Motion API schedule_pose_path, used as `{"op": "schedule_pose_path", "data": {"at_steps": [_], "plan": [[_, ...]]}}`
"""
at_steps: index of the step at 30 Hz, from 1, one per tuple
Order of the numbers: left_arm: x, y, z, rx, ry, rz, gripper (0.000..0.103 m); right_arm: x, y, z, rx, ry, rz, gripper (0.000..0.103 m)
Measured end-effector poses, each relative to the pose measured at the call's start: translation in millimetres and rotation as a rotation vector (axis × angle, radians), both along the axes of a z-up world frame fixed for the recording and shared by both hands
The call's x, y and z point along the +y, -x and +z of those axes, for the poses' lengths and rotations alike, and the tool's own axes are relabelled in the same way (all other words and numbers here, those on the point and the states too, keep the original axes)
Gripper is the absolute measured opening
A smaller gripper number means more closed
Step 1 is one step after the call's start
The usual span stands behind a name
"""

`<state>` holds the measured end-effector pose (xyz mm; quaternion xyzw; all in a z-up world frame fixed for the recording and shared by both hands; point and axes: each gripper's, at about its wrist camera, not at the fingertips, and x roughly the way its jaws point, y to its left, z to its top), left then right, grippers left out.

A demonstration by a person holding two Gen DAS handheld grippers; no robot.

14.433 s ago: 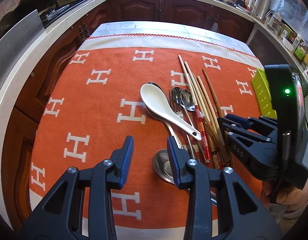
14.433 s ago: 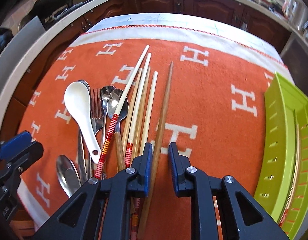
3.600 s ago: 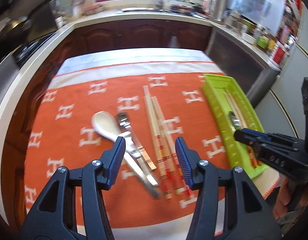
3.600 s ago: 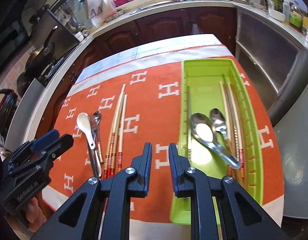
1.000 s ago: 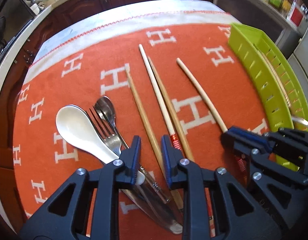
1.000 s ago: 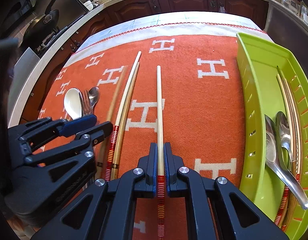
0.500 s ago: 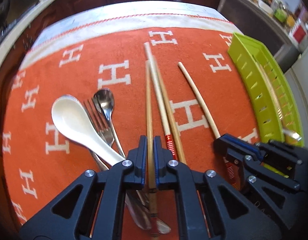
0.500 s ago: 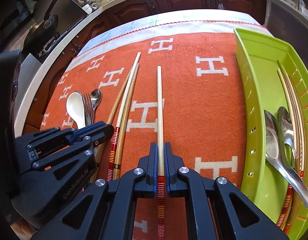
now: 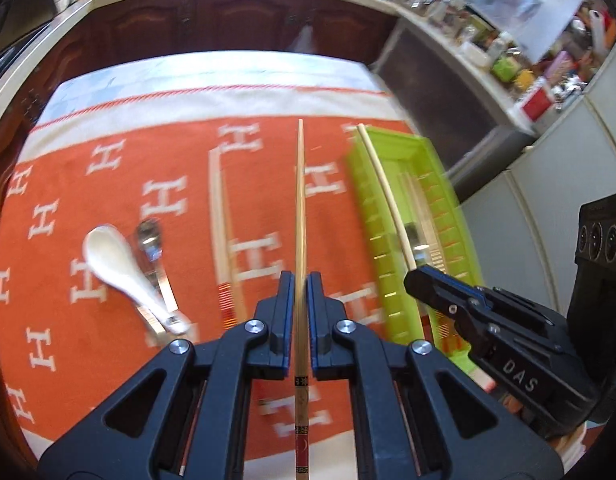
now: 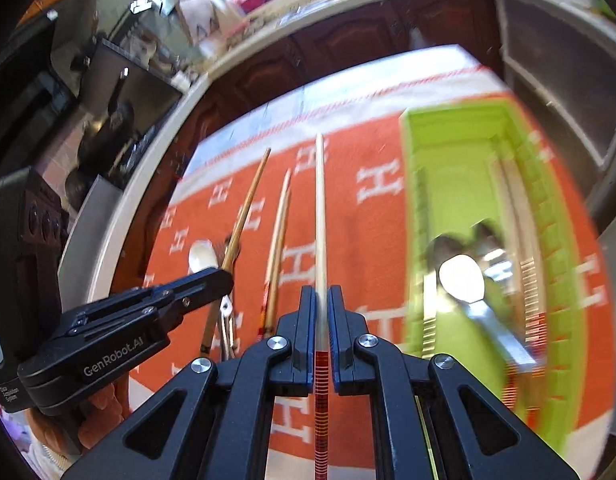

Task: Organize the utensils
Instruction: 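Carry both chopsticks into the green tray and open both tools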

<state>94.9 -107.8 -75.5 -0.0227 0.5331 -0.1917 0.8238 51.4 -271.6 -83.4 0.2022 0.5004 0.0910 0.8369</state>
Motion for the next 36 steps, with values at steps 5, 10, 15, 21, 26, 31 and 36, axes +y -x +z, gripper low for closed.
{"op": "schedule_pose_path", "data": {"at_steps": [5, 10, 15, 21, 26, 31, 36], "plan": [[-56.9, -5.7, 11.3, 0.013, 0.036, -0.055, 0.004, -43.3, 8.1, 27.3, -0.043, 0.112, -0.081, 0.005], [-105.1, -12.6, -0.2, 0.062, 0.038, -0.072, 0.004, -72.4, 2.9, 26.6, -0.004, 0.181, -0.101, 0.005], [-126.9, -16.0, -29.2, 0.113, 0.012, -0.063, 0.004, -89.9, -2.9, 9.4, 0.054, 0.235, -0.097, 0.006], [-122.3, -4.5, -45.7, 0.104, -0.068, -0.102, 0.004, -100.1, 0.9, -19.6, 0.116, 0.248, -0.049, 0.008], [-110.7, 7.0, -35.5, 0.059, -0.112, -0.131, 0.017, -89.6, 5.6, -31.5, 0.137, 0.248, -0.058, 0.017], [-94.0, 17.3, -18.9, -0.022, -0.147, -0.118, 0.042, -80.3, 11.8, -24.2, 0.126, 0.25, -0.058, 0.018], [-72.4, 25.1, -2.3, -0.076, -0.167, -0.089, 0.042, -70.0, 16.4, -8.1, 0.103, 0.256, -0.051, 0.018]]}}
